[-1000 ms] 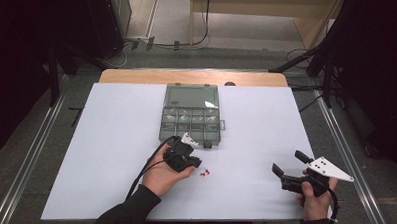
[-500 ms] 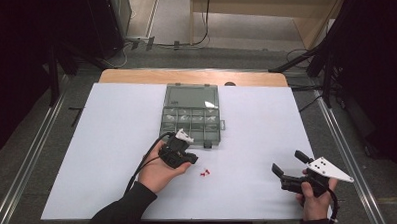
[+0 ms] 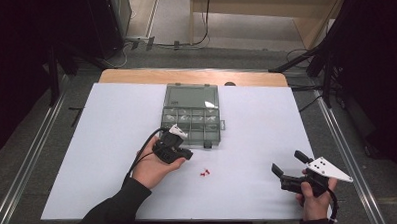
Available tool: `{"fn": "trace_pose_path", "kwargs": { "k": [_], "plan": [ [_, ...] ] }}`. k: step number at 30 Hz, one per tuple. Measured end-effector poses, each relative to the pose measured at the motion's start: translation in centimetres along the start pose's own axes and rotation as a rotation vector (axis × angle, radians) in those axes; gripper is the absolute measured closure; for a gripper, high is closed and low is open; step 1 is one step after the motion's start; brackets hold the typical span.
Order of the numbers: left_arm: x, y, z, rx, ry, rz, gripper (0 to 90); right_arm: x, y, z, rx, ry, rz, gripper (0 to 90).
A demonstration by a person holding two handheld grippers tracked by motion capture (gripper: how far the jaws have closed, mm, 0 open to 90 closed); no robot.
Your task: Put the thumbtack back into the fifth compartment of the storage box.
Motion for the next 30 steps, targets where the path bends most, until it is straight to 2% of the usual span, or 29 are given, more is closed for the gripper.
{"fn": "trace_pose_path", "kwargs": {
  "k": [11, 14, 30],
  "plan": [
    [0.7, -0.9, -0.2, 0.01, 0.002, 0.013, 83.0, -0.1, 0.0, 0.0, 0.001, -0.005, 0.001, 3.4],
    [0.9, -1.1, -0.3, 0.012, 0.006, 0.015, 83.0, -0.1, 0.0, -0.1, -0.001, -0.01, 0.004, 6.4],
    [2.1, -1.9, -0.4, 0.022, 0.018, 0.029, 83.0, -0.1, 0.0, -0.1, -0.001, -0.007, -0.003, 6.7]
  ]
}}
Point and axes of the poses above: each handheld gripper's, and its own axes: x roughly backward along the jaws, z roughly out of its top, y roughly to its right, the point moved 1 cm from there along -x, roughly forward along the jaws, and after that the axes turned 14 degrees about -y, right-handed, at the moved point
